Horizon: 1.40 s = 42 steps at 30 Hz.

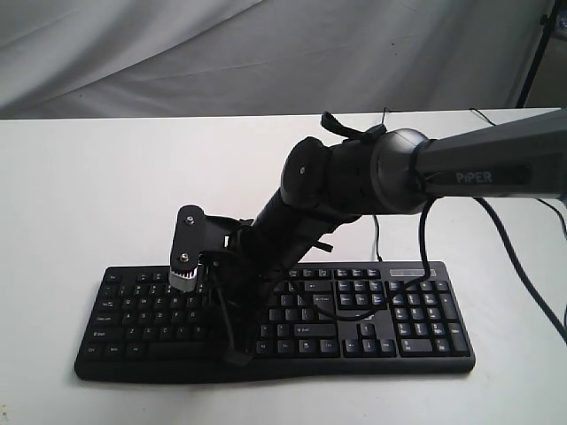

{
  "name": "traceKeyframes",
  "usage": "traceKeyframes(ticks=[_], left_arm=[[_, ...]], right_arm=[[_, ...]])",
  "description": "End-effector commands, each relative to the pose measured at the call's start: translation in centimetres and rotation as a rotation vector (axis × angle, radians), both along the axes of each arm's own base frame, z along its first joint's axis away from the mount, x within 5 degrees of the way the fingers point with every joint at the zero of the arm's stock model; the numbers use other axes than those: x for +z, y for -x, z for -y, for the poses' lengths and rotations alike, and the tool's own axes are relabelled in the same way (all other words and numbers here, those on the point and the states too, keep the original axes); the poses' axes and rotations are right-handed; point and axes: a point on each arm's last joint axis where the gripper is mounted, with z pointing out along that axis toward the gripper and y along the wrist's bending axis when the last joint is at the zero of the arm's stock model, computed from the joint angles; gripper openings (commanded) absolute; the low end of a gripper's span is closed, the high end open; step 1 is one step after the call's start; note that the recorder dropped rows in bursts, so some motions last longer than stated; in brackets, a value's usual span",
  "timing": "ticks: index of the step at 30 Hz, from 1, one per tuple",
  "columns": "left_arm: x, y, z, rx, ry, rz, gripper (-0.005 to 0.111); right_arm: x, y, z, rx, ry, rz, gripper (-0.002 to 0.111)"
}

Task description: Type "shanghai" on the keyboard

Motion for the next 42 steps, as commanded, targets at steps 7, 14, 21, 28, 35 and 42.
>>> traceKeyframes(ticks=[7, 14, 21, 28, 35, 42], left_arm=[[-0.1, 0.0, 0.0, -0.004, 0.004, -0.003, 0.001], [-0.1, 0.0, 0.0, -0.004, 0.004, -0.003, 0.001], [-0.1, 0.0, 0.0, -0.004, 0.004, -0.003, 0.001], [-0.1, 0.0, 0.0, -0.004, 0.004, -0.003, 0.001], [-0.1, 0.0, 0.0, -0.004, 0.004, -0.003, 0.001], [-0.1, 0.0, 0.0, -0.004, 0.004, -0.003, 0.001]], right_arm=[[-0.1, 0.1, -0.1, -0.001, -0.002, -0.001, 0.0], [-0.1, 0.1, -0.1, 0.002, -0.002, 0.0, 0.0], [-0.1, 0.1, -0.1, 0.002, -0.002, 0.0, 0.0], [-0.4, 0.3, 0.1, 0.0, 0.006, 0.007, 0.0], [-0.9, 0.3, 0.0, 0.003, 0.006, -0.003, 0.0], [-1.6, 0.2, 0.0, 0.003, 0.014, -0.005, 0.0]])
